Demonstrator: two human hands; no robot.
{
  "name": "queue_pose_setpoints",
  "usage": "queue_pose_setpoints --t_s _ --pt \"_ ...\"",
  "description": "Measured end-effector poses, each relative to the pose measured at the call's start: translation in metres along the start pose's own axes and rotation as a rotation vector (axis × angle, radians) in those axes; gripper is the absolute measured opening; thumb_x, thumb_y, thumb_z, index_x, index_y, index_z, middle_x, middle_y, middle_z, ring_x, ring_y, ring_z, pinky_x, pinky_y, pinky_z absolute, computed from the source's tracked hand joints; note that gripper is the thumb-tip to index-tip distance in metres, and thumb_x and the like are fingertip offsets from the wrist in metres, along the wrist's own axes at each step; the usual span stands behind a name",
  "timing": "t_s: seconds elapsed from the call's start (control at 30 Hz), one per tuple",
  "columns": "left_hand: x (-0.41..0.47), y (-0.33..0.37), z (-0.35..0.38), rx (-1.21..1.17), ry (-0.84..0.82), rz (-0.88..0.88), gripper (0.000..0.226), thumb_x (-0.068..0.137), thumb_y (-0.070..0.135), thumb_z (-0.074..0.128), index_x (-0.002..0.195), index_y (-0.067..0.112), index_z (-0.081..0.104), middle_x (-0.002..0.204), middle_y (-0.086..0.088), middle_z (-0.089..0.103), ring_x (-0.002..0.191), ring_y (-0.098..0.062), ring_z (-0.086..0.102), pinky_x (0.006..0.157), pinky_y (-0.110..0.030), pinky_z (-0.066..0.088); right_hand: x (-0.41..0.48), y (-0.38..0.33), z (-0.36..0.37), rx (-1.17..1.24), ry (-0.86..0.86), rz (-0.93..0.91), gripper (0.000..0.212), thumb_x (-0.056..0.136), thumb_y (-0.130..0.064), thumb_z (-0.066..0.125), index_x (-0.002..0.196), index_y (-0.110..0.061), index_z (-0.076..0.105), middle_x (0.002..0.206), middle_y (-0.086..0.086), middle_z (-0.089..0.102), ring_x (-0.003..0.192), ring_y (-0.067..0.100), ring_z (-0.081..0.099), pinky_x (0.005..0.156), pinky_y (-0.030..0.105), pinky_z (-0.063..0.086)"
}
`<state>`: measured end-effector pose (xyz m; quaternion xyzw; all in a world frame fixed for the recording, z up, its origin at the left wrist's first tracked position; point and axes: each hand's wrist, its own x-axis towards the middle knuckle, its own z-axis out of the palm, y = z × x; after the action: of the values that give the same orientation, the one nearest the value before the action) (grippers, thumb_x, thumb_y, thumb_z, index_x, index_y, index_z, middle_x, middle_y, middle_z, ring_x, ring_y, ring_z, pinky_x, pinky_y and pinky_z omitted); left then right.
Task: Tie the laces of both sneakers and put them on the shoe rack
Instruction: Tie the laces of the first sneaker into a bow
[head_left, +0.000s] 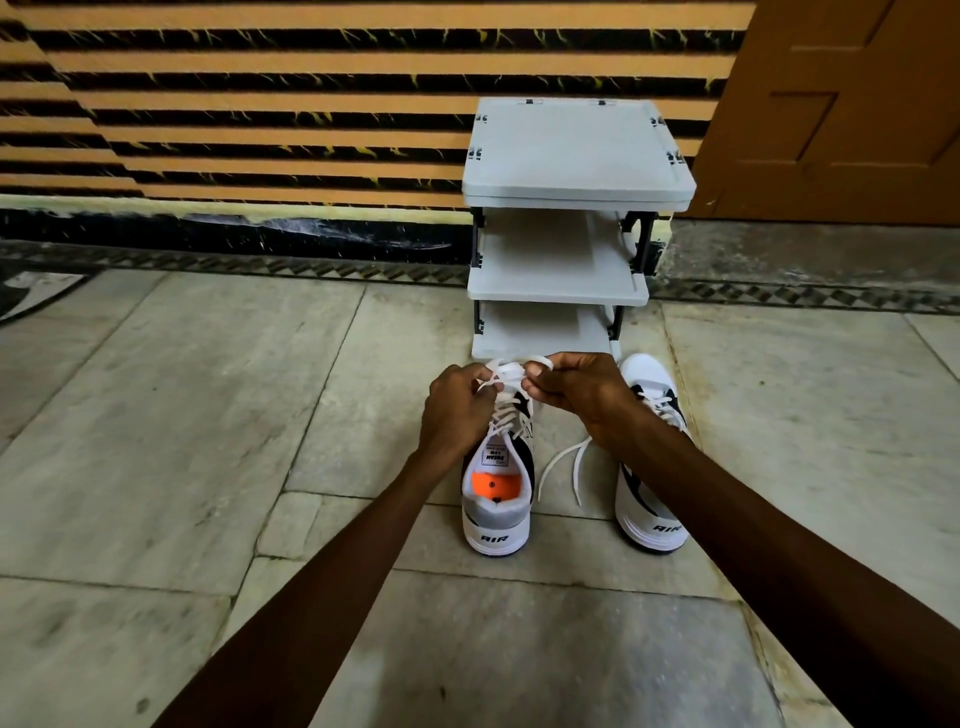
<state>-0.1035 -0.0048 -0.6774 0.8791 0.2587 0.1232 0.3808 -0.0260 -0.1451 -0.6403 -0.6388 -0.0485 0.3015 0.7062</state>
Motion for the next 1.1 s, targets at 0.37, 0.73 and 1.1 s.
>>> queue_pose_setpoints --t_s 0.37,0.73,1.1 --pt "0.008 -0.002 -0.06 0.256 -0.083 -0.068 0.023 0.086 0.029 0.069 0.087 0.007 0.074 0.085 -0.009 0.072 0.081 -0.022 0.064 0.064 -0.025 0.043 -0.001 0.007 -0.012 -0.574 0.228 -0.12 0.035 0.099 -0.029 0.051 0.089 -0.003 0.072 0.073 0.011 0.07 0.052 0.021 0.068 0.048 0.029 0.055" --pt "-0.011 -0.05 -0.044 0.94 -0.181 -0.013 0.03 0.094 0.028 0.051 0.118 0.014 0.062 0.123 -0.01 0.056 0.119 -0.03 0.05 0.097 -0.04 0.04 -0.021 0.025 -0.036 -1.545 0.143 -0.079 0.05 0.084 -0.011 0.064 0.128 0.004 0.045 0.128 0.028 0.052 0.106 0.043 0.06 0.083 0.043 0.05" --pt "-0.004 -0.032 -0.008 0.011 -0.31 -0.067 0.009 0.091 0.022 0.062 0.092 0.013 0.063 0.092 0.0 0.065 0.083 -0.011 0.057 0.064 -0.019 0.039 -0.017 0.043 0.007 -1.16 -0.083 -0.13 0.03 0.088 -0.029 0.065 0.113 -0.013 0.066 0.113 0.012 0.07 0.099 0.031 0.067 0.084 0.043 0.054"
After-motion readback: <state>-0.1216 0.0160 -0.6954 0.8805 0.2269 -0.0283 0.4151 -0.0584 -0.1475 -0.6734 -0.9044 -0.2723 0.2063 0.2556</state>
